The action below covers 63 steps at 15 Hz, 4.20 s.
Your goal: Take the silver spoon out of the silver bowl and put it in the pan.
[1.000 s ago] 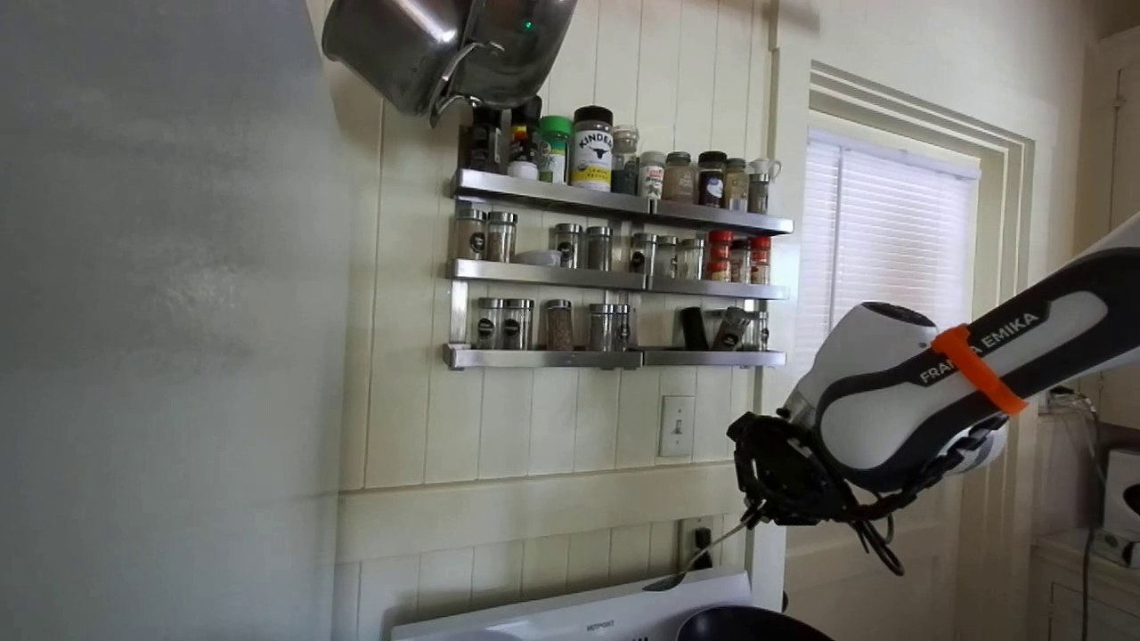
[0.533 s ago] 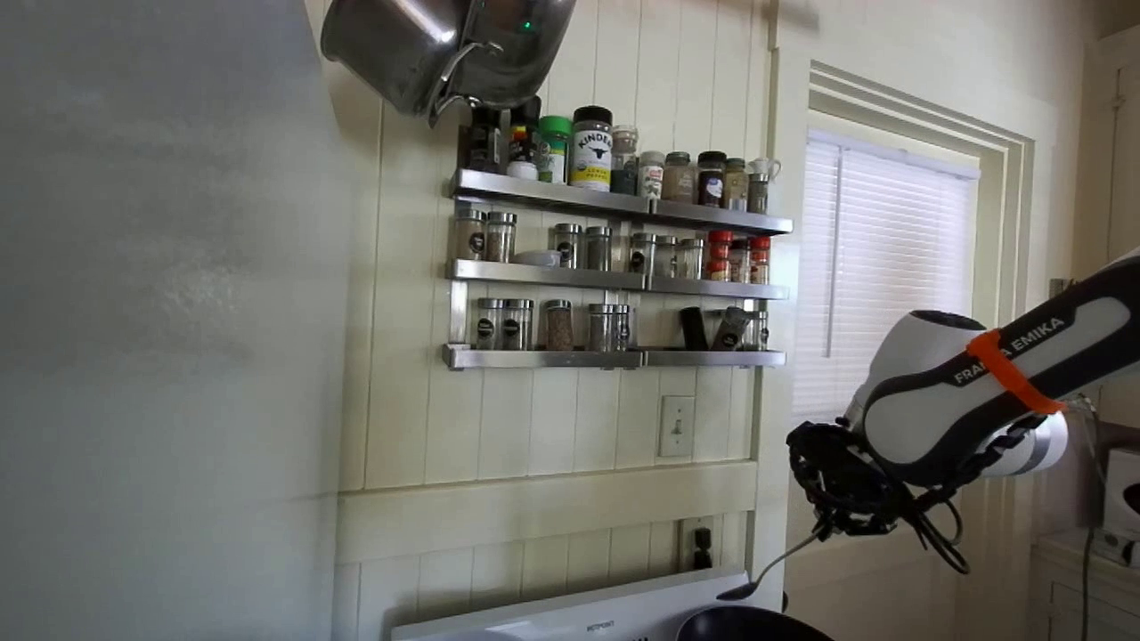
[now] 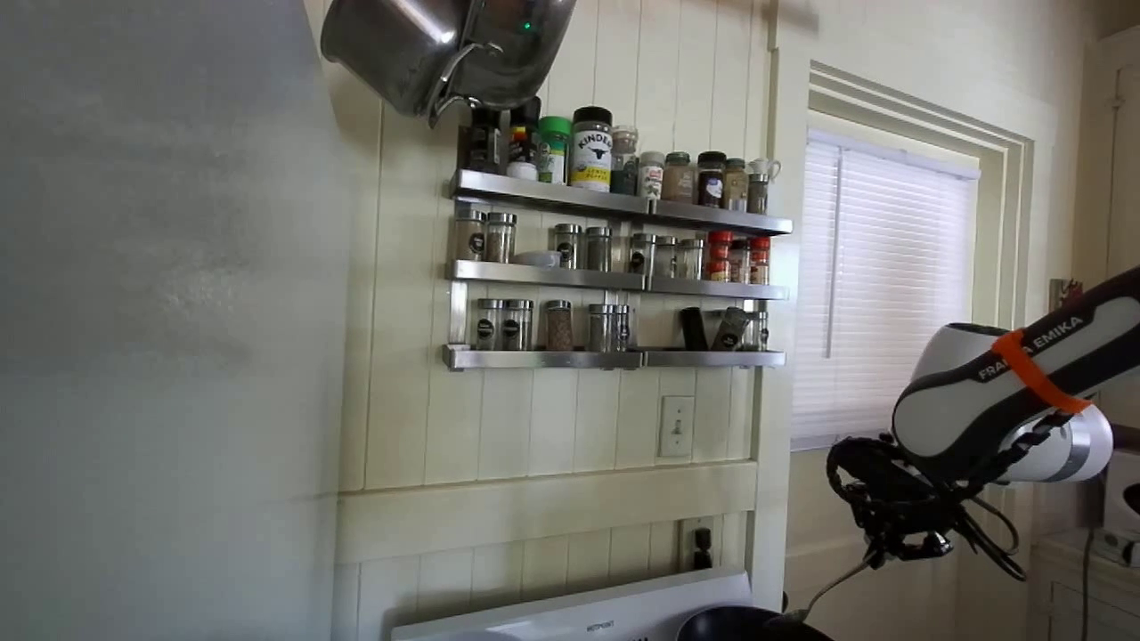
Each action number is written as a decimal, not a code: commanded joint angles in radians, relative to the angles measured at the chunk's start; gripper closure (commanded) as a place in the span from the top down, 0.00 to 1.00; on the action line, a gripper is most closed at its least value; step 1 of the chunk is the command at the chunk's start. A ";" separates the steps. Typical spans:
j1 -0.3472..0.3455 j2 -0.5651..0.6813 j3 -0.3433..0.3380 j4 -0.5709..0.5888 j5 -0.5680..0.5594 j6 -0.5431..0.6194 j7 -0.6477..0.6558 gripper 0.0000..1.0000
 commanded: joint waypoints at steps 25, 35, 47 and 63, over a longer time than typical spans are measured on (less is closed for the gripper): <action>0.134 0.360 -0.008 0.129 0.089 0.152 0.081 0.01; 0.134 0.390 -0.047 0.154 0.229 0.138 -0.225 0.01; 0.151 0.463 -0.070 0.125 0.130 0.315 -0.125 0.01; 0.277 0.525 -0.249 0.110 -0.269 0.359 0.144 0.60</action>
